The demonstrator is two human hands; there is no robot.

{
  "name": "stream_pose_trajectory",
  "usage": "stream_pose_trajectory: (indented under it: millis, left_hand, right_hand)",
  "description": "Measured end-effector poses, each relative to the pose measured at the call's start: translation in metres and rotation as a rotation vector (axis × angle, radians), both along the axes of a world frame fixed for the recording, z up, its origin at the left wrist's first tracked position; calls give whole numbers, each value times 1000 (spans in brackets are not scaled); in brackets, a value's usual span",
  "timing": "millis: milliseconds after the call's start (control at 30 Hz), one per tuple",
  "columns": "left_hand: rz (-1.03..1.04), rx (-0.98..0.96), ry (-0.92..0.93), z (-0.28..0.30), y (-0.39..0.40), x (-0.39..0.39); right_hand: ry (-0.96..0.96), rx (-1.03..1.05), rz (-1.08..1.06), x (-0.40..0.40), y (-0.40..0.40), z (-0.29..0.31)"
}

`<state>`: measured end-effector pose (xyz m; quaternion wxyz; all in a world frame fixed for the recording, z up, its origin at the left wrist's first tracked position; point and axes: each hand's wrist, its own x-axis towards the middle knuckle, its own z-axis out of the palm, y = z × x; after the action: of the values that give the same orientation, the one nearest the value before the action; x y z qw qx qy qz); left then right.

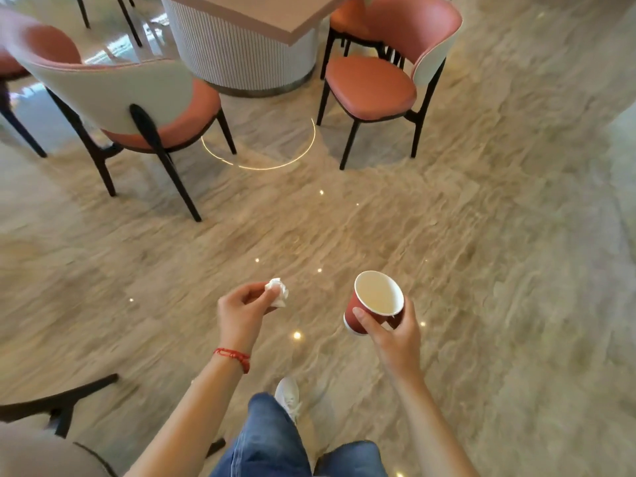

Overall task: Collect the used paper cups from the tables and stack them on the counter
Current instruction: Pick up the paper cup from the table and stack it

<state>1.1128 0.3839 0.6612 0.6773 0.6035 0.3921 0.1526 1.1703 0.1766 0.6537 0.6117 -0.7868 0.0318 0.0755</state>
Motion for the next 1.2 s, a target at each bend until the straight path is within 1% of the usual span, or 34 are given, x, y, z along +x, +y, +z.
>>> stream_pose_trajectory:
  millis: [167,267,433,600,733,867,967,1100,1200]
  left_hand:
    - [60,23,-9,4,58,41]
    - [135,18,-20,4,84,54]
    - [334,8,9,2,124,68]
    - [569,9,8,10,163,77]
    - [746,-10,-47,15,186,77]
    - [889,-49,-98,4,211,69]
    - [979,-43,-88,0,241,58]
    - [1066,-36,-66,-6,300,38]
    - [1085,-21,-74,-11,356,21]
  right_hand:
    - [-16,14,115,58,59,10]
    - [3,22,201,86,91,10]
    - [-7,26,388,142,158,10]
    - [-3,58,647,191,236,13]
    - [-3,42,843,214,292,15]
    - [19,41,975,219,346,0]
    - [34,27,1068,211,391,-9]
    - [34,22,1155,191,462,-18]
    - [28,41,1174,173,526,-21]
